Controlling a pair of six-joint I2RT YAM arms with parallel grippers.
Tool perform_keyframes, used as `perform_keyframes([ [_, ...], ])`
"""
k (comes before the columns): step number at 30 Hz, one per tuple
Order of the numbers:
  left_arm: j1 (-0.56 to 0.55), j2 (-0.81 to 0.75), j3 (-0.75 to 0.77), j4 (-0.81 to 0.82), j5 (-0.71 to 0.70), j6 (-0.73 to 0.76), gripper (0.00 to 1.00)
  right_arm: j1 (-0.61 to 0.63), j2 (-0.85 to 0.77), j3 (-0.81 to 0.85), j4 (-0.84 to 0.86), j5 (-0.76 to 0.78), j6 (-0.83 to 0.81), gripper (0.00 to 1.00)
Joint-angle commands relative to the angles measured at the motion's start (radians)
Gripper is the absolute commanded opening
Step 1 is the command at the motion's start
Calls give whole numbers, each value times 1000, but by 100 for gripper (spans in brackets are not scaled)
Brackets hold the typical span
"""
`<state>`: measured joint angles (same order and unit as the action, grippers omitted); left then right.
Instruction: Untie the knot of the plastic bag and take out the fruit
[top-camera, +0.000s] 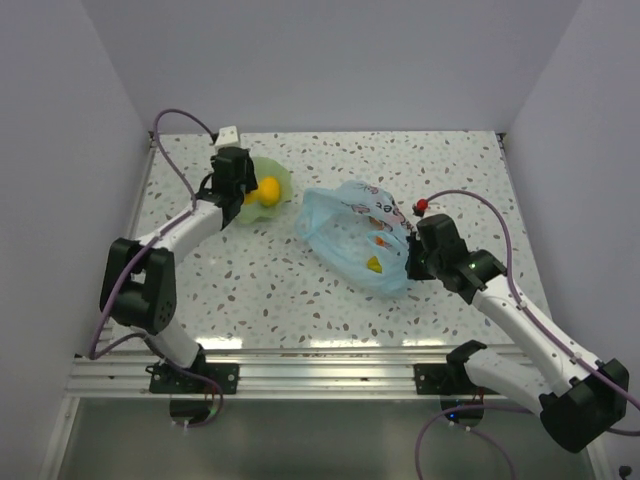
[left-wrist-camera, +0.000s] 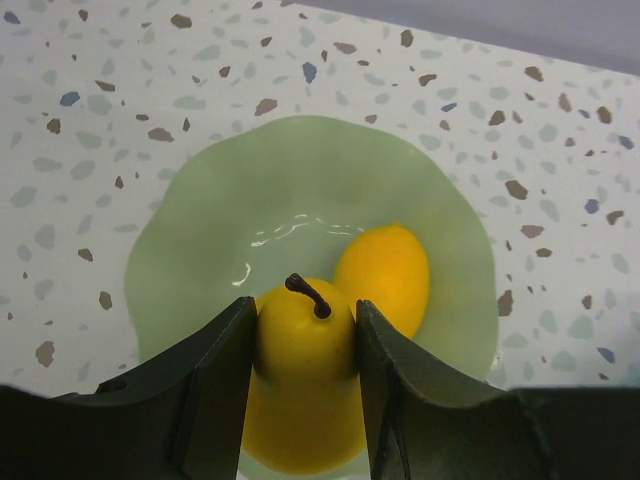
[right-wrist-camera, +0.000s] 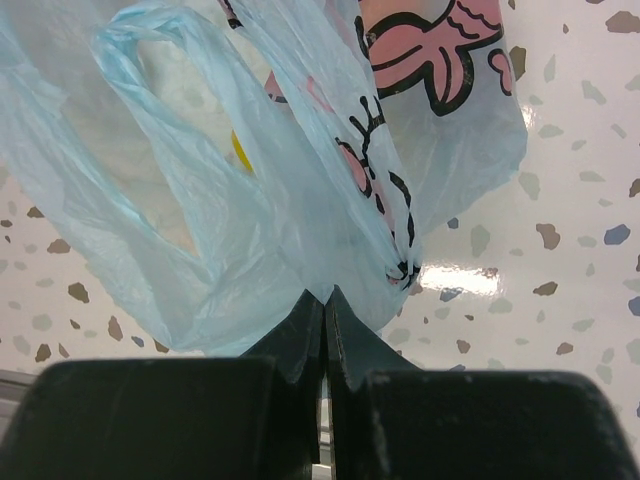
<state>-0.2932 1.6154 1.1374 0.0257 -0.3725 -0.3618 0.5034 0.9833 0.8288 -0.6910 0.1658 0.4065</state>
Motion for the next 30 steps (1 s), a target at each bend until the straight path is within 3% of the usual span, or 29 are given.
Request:
perform_keyframes([
  [1,28,60,33,124,-39,-17,0,-3,-21,-3,15,-14,-18,0],
  [9,35,184,-13,207,-46,-38,18,-3,-26,-2,10,-2,-23,0],
  [13,35,150,-74,220,-69,-57,38,-3,-25,6,5,6,-29,0],
  [16,35,88,-112,214,-56,-60,63,-3,-23,4,5,8,-29,0],
  [22,23,-55,-182,165,7,-83,92,-3,-31,-20,13,15,-5,1],
  [25,-27,-138,-197,108,29,-89,97,-3,-44,-48,13,38,29,2],
  [30,-161,-276,-226,31,26,-83,97,-12,-35,-88,-31,110,132,8],
])
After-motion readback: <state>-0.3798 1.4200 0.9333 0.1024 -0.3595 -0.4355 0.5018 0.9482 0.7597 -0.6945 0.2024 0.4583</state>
